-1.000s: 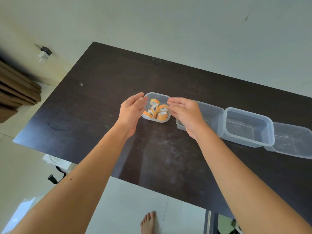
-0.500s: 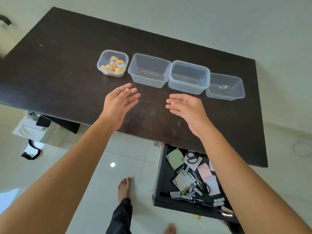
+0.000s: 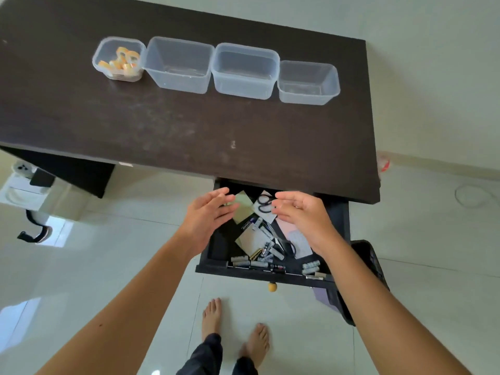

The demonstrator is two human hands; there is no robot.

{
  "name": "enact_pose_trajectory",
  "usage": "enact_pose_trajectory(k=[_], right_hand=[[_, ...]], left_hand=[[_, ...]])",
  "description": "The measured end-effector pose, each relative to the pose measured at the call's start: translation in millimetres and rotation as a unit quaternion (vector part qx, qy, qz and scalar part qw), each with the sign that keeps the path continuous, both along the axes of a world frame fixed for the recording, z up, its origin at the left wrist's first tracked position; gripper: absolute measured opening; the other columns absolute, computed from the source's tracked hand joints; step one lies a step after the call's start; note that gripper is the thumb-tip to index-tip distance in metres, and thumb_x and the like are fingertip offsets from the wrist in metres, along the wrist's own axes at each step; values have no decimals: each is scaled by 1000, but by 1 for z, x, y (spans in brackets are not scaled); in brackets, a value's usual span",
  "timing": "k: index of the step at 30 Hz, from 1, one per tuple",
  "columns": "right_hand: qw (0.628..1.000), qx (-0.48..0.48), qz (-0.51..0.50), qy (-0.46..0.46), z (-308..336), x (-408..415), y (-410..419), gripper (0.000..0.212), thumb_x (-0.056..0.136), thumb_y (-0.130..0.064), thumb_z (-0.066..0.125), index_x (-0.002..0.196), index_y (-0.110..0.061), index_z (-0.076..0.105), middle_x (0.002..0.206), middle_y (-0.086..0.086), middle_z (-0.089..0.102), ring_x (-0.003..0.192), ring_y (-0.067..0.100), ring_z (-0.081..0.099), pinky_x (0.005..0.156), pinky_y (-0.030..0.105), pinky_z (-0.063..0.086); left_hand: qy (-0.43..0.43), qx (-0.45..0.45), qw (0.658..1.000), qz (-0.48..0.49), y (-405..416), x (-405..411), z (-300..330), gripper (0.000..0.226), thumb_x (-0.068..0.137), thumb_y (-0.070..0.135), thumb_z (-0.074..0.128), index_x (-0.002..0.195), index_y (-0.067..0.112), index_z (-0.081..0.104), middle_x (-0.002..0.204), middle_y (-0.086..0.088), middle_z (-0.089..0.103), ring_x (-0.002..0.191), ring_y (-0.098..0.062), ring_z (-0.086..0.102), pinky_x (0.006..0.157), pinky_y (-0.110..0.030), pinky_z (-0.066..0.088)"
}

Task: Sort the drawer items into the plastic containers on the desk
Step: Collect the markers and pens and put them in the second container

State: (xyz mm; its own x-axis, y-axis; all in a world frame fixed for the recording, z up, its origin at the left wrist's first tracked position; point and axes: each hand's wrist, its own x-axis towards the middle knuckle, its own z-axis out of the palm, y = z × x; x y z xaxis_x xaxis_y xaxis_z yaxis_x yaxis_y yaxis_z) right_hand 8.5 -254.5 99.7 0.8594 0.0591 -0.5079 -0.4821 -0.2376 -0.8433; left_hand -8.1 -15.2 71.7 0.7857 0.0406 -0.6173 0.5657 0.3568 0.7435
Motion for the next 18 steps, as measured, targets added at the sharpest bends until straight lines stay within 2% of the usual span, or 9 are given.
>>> enact_pose_trajectory(k=[5,9,13,16,18], right_hand=[[999,-30,-25,26,-40,-18,-23,23,94,-13,77,116,-19,78,101,2,82,95,10,79,100,40,62],[998,-41,-33,39,-71,-20,-30,17,94,-20,79,110,-26,80,100,-1,82,95,12,79,100,44,62],[997,-53,-34,38,-103,-13,-28,14,96,-25,77,108,-28,81,101,-2,82,96,11,79,100,45,61],[996,-70,-54,32,-123,-3,-22,11,95,-24,77,104,-29,81,94,-3,82,95,12,79,99,44,62],[994,-80,-69,28,-132,4,-15,9,95,-23,77,103,-25,82,92,-3,82,90,11,79,96,43,63]], left_hand=[[38,27,998,-34,-17,-6,-30,32,106,13,58,137,5,60,125,-15,73,111,-28,75,106,-46,55],[57,35,996,-51,-26,-5,-53,27,106,16,59,131,8,63,124,-14,73,110,-27,76,105,-44,56],[62,36,995,-69,-35,2,-74,26,105,17,61,129,9,64,125,-14,72,109,-27,76,105,-43,56],[66,37,994,-72,-39,10,-86,28,105,17,60,132,7,62,126,-14,71,112,-28,74,105,-43,56],[71,33,994,-72,-41,15,-91,27,105,16,61,131,7,62,126,-14,72,114,-29,73,105,-43,56]])
